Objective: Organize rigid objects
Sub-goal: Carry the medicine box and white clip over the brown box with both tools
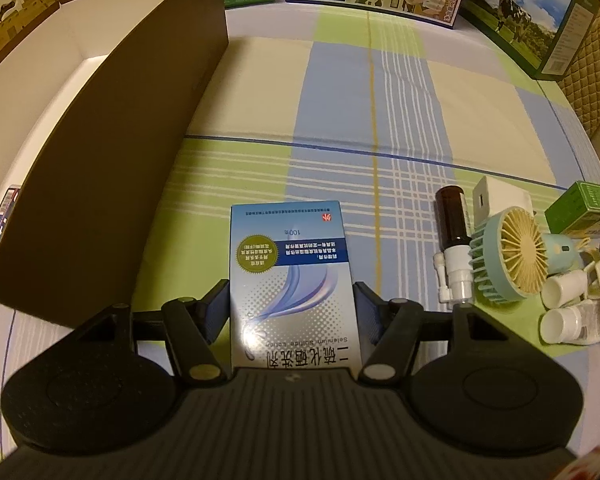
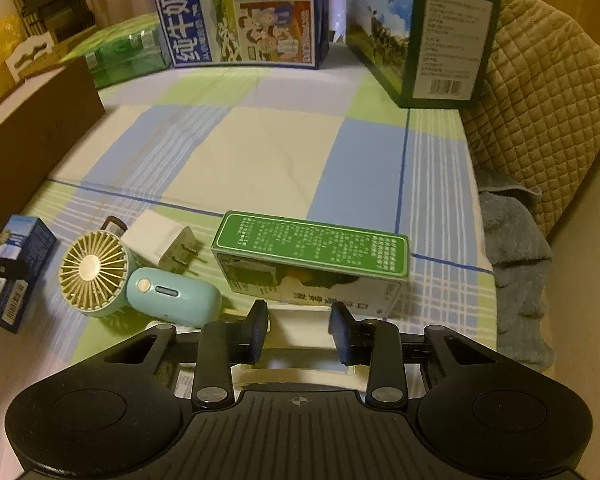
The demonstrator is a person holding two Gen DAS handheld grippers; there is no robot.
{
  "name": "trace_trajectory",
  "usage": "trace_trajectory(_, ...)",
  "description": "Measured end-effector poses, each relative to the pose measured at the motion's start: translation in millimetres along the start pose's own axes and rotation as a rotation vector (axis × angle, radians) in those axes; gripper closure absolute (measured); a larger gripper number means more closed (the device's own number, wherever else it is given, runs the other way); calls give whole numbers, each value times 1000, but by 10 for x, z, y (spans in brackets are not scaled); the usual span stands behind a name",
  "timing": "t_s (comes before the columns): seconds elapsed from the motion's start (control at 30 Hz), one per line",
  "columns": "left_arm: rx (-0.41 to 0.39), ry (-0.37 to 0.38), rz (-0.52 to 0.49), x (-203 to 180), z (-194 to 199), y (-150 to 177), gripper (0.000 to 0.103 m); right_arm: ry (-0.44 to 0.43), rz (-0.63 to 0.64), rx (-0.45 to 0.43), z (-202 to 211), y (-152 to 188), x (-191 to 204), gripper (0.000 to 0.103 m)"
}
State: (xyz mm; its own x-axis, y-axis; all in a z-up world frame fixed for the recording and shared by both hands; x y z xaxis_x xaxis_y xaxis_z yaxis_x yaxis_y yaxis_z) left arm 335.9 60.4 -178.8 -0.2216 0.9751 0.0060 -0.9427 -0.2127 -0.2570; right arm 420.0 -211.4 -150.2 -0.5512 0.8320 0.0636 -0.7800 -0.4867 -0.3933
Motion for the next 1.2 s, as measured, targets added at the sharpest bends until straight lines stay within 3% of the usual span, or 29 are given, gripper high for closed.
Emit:
trace_trajectory(0.37, -42, 6, -19, -182, 248, 133, 42, -26, -30, -81, 486, 147, -20, 72)
trace_trajectory(0.57, -67, 10, -16, -217, 509, 237, 42, -69, 9, -106, 685, 174, 169, 72)
trace_trajectory(0.93, -161, 21, 27, -121, 1113, 508, 42, -222, 177, -137, 911, 102, 871, 72)
trace_trajectory(1.2, -209, 44, 45, 129, 1385, 580, 42, -277, 267, -150, 971, -20, 1435, 72)
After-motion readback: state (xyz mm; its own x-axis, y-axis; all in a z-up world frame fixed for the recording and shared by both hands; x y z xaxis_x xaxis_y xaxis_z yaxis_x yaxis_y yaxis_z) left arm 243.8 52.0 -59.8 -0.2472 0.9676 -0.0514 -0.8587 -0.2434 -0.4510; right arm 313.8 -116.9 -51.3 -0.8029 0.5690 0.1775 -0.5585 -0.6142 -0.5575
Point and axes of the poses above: each gripper's, at about its wrist camera, not at the fingertips, and z roughly against the way its jaws point, x to its left, y to its underside, the point moved 5 cm from there along -z, roughly the way its jaws point, and after that the axes turned 12 degrees about x, right-handed, at the moved point
